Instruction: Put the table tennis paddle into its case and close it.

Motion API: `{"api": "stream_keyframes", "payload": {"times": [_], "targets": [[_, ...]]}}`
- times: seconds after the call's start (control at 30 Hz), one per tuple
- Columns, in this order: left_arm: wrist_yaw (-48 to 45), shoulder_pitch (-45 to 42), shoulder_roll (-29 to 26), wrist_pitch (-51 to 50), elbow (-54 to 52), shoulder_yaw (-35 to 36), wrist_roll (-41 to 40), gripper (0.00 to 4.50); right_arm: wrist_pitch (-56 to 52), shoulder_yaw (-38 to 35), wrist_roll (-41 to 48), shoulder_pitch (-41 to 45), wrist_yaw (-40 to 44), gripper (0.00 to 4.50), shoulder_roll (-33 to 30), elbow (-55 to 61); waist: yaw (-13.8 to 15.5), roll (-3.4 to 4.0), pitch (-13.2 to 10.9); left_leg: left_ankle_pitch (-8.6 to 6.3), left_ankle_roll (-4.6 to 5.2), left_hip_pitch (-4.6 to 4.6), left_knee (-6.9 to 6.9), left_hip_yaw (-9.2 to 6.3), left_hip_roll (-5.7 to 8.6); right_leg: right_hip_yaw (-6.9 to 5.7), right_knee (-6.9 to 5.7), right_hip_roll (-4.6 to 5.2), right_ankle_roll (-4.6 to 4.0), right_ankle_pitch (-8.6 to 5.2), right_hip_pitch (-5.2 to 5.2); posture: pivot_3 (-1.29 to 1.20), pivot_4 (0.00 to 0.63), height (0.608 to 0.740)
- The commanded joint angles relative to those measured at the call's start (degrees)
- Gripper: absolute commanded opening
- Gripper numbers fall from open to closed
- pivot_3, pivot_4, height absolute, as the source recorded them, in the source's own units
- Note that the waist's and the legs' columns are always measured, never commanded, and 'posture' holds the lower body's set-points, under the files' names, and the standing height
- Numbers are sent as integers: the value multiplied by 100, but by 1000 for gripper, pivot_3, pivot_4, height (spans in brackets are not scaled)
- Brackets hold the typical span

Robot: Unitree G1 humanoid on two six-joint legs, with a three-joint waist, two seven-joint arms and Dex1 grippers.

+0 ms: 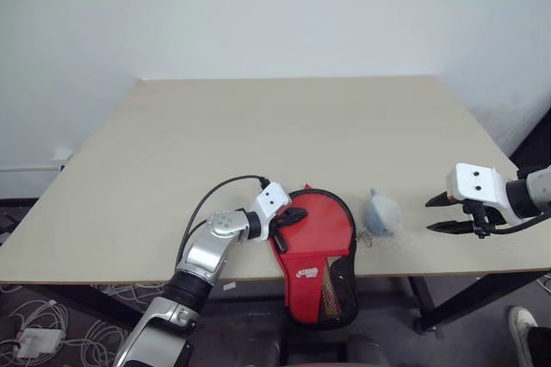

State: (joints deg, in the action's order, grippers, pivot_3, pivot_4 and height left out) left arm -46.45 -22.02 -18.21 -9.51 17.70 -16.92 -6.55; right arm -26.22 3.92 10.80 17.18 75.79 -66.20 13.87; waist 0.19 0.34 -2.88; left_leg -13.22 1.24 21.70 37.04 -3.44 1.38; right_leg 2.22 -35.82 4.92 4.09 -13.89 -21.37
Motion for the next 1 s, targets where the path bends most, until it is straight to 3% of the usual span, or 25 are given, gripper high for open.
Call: {"api": "stream_keyframes", "payload": {"times": [0.03, 0.37, 1.0], "targets": [[14, 146, -84, -156, 368, -104, 271, 0, -284, 194, -44, 205, -378, 2347, 369, 144, 1, -5, 7, 0, 0, 0, 0, 0, -1, 0, 0, -1, 0, 0, 0, 0, 0, 740], [28, 162, -103, -199, 317, -78, 275, 0, -402, 891, -586, 993, -1122, 2347, 1401, -742, 2, -17, 22, 1, 2, 1, -1, -1, 3, 0, -1, -2, 0, 1, -1, 0, 0, 740], [31, 205, -129, -281, 224, -24, 253, 0, -252, 1589, -1001, 638, -920, 2347, 1554, -1116, -1, -48, 52, 1, 2, -2, -3, -1, 1, -1, -1, -4, 0, 1, 1, 0, 0, 740]]}}
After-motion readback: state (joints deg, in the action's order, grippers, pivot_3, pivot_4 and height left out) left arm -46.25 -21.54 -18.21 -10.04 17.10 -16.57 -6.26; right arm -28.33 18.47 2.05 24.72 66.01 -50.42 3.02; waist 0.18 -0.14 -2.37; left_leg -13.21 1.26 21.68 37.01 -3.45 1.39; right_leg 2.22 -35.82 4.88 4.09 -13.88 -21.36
